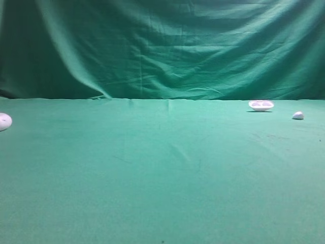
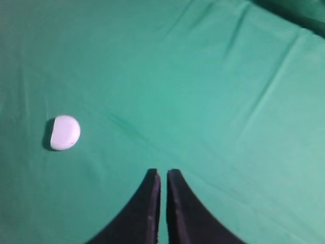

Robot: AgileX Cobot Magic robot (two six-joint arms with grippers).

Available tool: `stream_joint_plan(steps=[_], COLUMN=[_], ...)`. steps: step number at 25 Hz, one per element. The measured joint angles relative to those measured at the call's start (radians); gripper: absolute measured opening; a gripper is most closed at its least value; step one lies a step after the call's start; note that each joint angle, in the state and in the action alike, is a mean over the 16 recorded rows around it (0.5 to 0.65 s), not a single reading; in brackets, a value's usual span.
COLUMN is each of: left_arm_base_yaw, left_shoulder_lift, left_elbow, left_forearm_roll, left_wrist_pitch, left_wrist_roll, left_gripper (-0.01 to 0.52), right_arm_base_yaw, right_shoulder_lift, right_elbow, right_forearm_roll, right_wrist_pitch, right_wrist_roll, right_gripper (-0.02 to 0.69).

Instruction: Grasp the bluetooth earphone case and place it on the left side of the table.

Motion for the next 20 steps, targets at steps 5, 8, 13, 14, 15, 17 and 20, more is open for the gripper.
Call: stream_joint_plan(steps=[5, 8, 13, 14, 15, 17, 20], left_arm_base_yaw=[0.000, 0.000, 0.000, 0.000, 0.000, 0.000, 0.000], left_shoulder_lift=[0.000, 0.000, 0.000, 0.000, 0.000, 0.000, 0.000], left_elbow=[0.000, 0.000, 0.000, 0.000, 0.000, 0.000, 0.000], left_forearm_roll=[0.000, 0.000, 0.000, 0.000, 0.000, 0.000, 0.000], left_wrist_pitch=[0.000, 0.000, 0.000, 0.000, 0.000, 0.000, 0.000], left_wrist_roll=[0.000, 0.000, 0.000, 0.000, 0.000, 0.000, 0.000], left_gripper=[0.000, 0.000, 0.000, 0.000, 0.000, 0.000, 0.000], right_arm_base_yaw=[-0.077, -0.103, -0.121, -0.122, -0.123, -0.123, -0.123], right_shoulder_lift=[-0.227, -0.368, -0.593, -0.636, -0.677, -0.757, -0.870], right_elbow=[0.231, 0.396, 0.676, 0.731, 0.783, 0.885, 1.023], right_forearm_roll=[0.018, 0.019, 0.021, 0.021, 0.021, 0.022, 0.023], right_wrist_pitch=[-0.019, -0.055, -0.173, -0.208, -0.243, -0.319, -0.427], right_wrist_roll=[0.001, 0.007, 0.020, 0.022, 0.025, 0.030, 0.035], right_gripper=[0.000, 0.000, 0.000, 0.000, 0.000, 0.000, 0.000])
